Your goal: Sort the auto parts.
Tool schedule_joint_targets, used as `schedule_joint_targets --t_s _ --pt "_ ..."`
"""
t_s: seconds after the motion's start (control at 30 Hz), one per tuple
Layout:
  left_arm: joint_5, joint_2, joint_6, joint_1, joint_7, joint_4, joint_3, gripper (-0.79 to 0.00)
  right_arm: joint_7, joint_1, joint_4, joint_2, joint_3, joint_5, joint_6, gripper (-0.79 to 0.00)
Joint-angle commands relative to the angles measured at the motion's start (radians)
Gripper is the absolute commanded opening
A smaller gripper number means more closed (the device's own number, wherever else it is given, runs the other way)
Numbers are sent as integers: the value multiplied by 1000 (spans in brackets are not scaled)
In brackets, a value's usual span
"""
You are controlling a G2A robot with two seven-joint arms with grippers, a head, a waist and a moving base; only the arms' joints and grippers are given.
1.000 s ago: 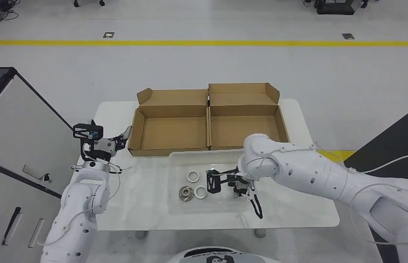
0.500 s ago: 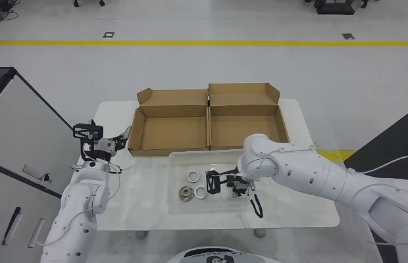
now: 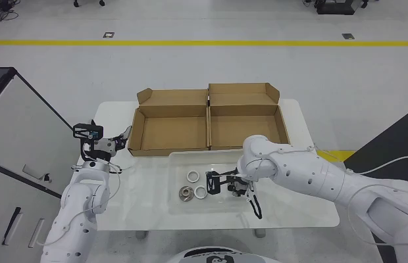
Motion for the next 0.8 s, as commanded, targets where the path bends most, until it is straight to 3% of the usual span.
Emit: schedule_joint_targets --t_s 0.0,0.4,0.7,0.77 --pt "0 0 0 0 0 0 0 0 3 4 -6 2 0 3 4 -785" --pt "0 0 0 0 0 0 0 0 -5 83 -89 50 3 74 -5 -785" --pt "0 0 0 0 0 0 0 0 -214 36 -174 117 111 35 -74 -785" --pt "0 0 0 0 0 0 0 0 -214 36 -174 117 111 35 -74 -785"
